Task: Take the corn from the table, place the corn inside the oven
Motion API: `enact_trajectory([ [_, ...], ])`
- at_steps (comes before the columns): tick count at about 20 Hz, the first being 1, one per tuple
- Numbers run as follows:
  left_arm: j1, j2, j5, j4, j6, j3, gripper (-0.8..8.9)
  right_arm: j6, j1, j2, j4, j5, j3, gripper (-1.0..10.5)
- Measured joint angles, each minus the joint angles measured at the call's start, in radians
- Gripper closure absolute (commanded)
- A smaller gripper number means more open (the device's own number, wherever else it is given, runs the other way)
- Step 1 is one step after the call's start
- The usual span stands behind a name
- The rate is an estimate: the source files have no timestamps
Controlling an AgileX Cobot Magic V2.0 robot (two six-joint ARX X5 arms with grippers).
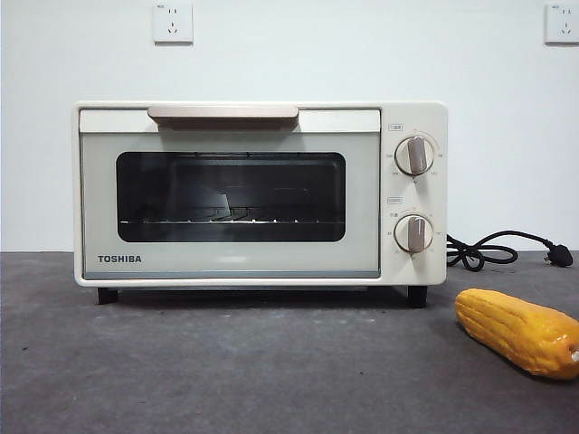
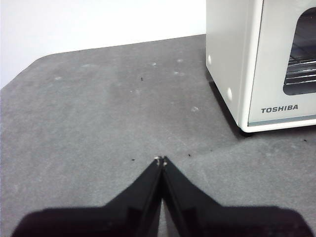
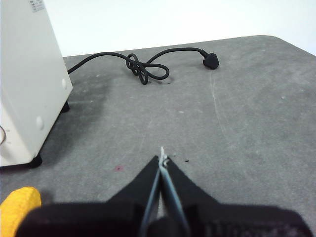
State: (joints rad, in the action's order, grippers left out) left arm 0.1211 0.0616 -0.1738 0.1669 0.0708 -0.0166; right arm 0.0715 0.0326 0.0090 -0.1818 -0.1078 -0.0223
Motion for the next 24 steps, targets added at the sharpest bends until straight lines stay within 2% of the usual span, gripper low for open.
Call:
enact_trajectory([
  [12, 0.000, 0.000, 0.017, 0.000, -0.032, 0.000, 8.17, 0.000, 0.000, 0.000, 0.000, 0.000, 0.000, 9.5],
  [15, 0.000, 0.000, 0.044, 0.000, -0.068, 0.000, 8.17, 0.005, 0.000, 0.000, 0.000, 0.007, 0.000, 9.5],
  [24, 0.000, 0.000, 0.084, -0.011, -0.306, 0.000, 8.17, 0.201, 0.000, 0.000, -0.003, 0.030, 0.000, 9.5],
])
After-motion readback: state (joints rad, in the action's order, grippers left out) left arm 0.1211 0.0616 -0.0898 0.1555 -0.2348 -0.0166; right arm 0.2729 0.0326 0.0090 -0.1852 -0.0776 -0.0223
